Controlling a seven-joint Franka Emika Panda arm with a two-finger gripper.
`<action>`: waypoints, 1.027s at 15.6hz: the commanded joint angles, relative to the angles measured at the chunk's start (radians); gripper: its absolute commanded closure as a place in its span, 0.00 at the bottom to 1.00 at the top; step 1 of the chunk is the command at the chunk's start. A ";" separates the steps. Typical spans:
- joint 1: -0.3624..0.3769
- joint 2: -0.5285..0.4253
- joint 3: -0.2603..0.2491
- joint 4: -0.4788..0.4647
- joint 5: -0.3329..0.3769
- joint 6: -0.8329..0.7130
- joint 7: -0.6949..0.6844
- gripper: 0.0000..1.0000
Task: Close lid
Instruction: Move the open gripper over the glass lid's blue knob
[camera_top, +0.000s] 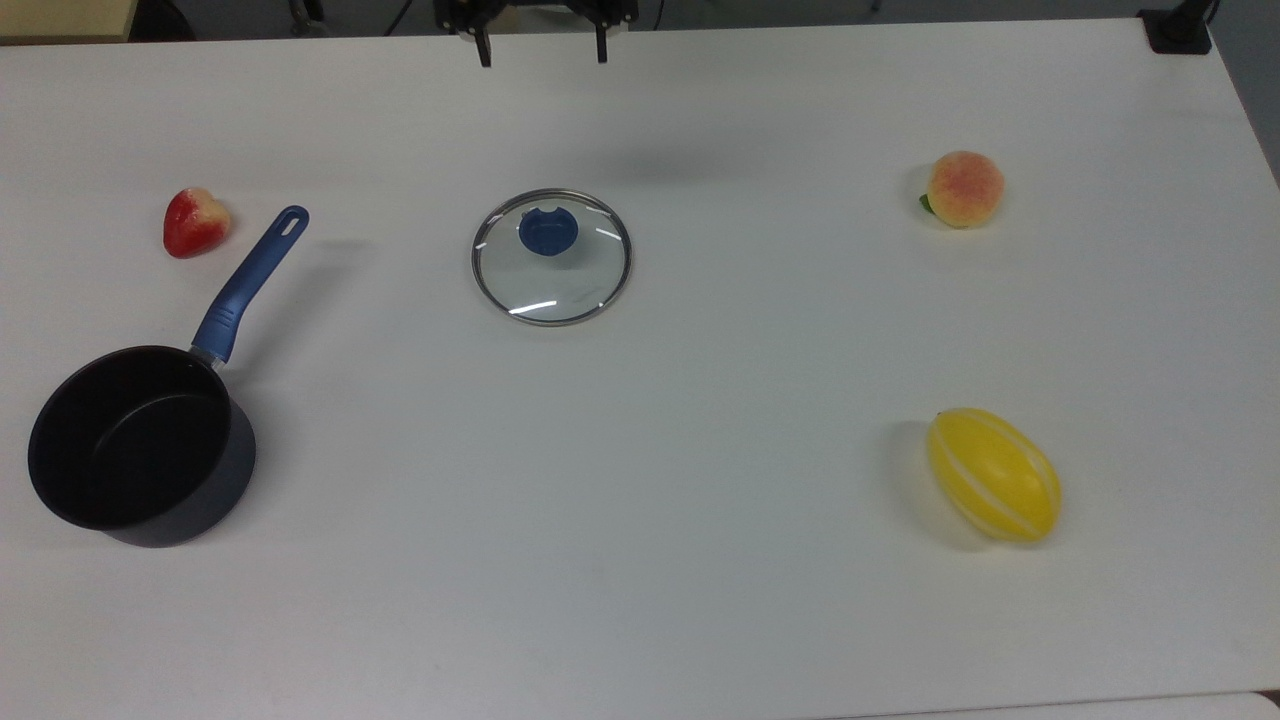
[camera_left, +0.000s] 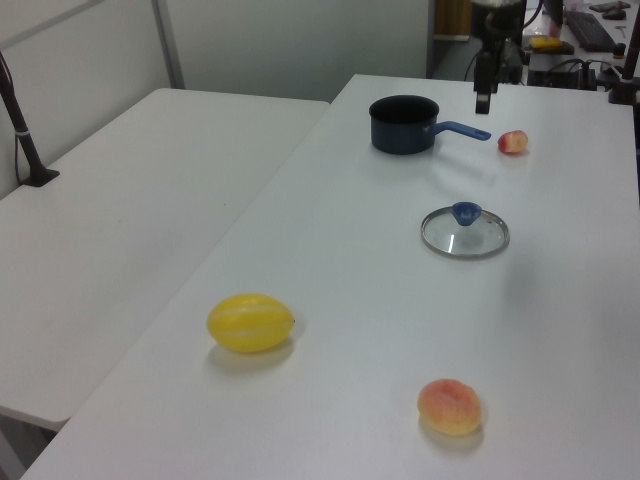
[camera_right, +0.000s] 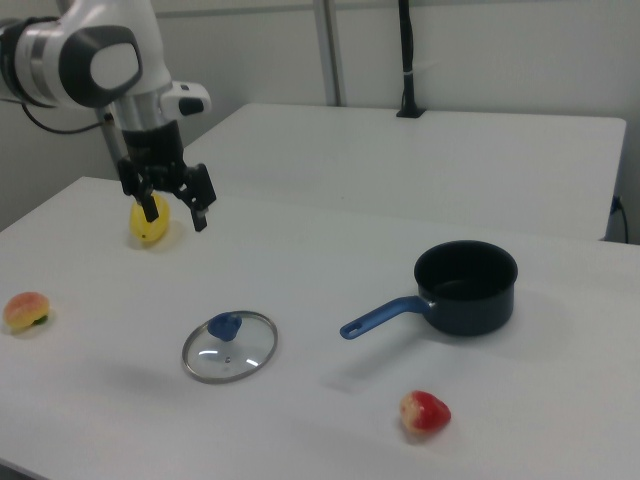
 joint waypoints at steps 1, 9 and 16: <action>0.016 0.013 -0.014 -0.061 0.010 0.003 -0.018 0.00; 0.017 0.049 -0.011 -0.206 -0.025 0.135 -0.012 0.00; 0.017 0.049 -0.009 -0.379 -0.025 0.468 0.009 0.00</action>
